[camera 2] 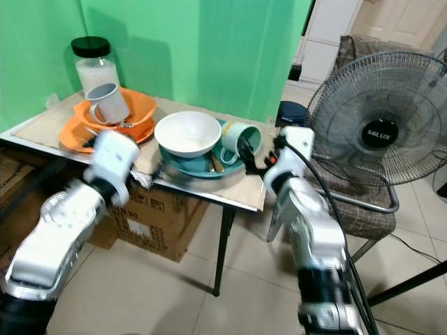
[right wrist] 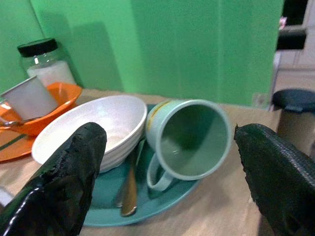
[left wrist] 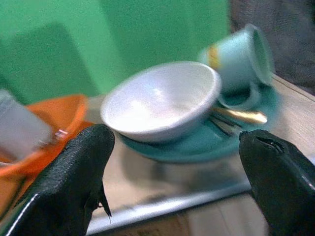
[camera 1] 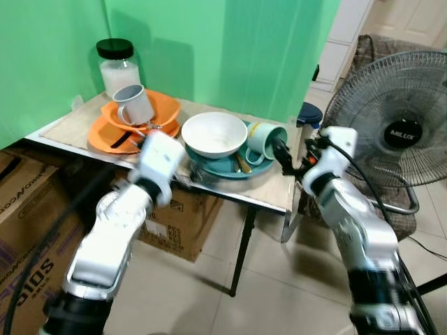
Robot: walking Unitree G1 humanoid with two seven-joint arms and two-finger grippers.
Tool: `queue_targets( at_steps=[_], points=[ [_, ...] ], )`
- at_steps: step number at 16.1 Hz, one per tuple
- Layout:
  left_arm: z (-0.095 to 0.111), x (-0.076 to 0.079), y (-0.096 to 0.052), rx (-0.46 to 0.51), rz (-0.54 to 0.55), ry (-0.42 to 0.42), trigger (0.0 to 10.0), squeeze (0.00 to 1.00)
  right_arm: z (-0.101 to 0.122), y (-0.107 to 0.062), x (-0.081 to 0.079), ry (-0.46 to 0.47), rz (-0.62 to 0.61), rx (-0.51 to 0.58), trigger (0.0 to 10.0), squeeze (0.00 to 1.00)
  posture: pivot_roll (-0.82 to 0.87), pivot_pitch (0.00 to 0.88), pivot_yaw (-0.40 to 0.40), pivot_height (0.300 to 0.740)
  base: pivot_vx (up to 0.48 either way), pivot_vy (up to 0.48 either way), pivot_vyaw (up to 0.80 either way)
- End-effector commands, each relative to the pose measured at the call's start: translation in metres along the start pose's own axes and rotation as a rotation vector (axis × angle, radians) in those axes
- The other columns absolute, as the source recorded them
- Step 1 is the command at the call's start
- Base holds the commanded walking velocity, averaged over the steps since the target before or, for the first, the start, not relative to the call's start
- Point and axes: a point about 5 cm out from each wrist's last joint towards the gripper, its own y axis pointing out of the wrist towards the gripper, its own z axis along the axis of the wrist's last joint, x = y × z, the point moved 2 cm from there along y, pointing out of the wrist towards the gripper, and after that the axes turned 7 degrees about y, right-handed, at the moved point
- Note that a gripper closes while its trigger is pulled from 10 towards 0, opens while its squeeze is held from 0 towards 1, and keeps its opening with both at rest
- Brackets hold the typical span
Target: Setting the table
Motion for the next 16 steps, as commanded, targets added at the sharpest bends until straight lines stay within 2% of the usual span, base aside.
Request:
queue_targets(
  at_steps=[1, 4, 5, 6, 9, 14, 15, 16],
  points=[
    [0.002, 0.002, -0.001, 0.010, -0.041, 0.013, 10.0, 0.00, -0.003, 0.012, 0.006, 0.048, -0.033, -0.052, 10.0, 1.00, 0.11, 0.000, -0.074, 0.740, 0.000, 0.000, 0.00],
    [0.002, 0.001, -0.004, 0.014, -0.077, 0.019, 10.0, 0.00, -0.003, 0.034, 0.002, 0.109, -0.046, -0.093, 10.0, 1.00, 0.12, 0.000, -0.075, 0.740, 0.000, 0.000, 0.00],
    [0.001, 0.001, -0.008, 0.012, -0.091, 0.025, 10.0, 0.00, -0.003, 0.042, -0.005, 0.129, -0.023, -0.098, 10.0, 0.43, 0.13, 0.000, -0.081, 0.740, 0.000, 0.000, 0.00],
    [0.000, 0.000, -0.009, 0.011, -0.097, 0.025, 10.0, 0.00, -0.003, 0.046, -0.007, 0.135, -0.016, -0.100, 10.0, 0.00, 0.13, 0.000, -0.081, 0.740, 0.000, 0.000, 0.00],
    [-0.001, 0.000, -0.018, 0.010, -0.118, 0.039, 10.0, 0.00, 0.002, 0.066, -0.019, 0.172, -0.047, -0.071, 10.0, 0.00, 0.15, 0.000, -0.086, 0.740, 0.000, 0.000, 0.00],
    [0.000, 0.004, -0.022, 0.009, -0.144, 0.045, 10.0, 0.00, 0.003, 0.074, -0.016, 0.183, -0.134, -0.060, 10.0, 0.00, 0.16, 0.000, -0.090, 0.740, 0.000, 0.000, 0.00],
    [0.000, 0.004, -0.022, 0.009, -0.149, 0.048, 10.0, 0.00, 0.003, 0.075, -0.016, 0.193, -0.141, -0.061, 5.8, 0.00, 0.16, 0.000, -0.089, 0.740, 0.000, 0.000, 0.00],
    [0.002, 0.006, -0.023, 0.018, -0.158, 0.048, 10.0, 0.00, 0.002, 0.076, -0.016, 0.212, -0.136, -0.057, 0.0, 0.00, 0.15, 0.000, -0.090, 0.740, 0.000, 0.000, 0.00]
  ],
)
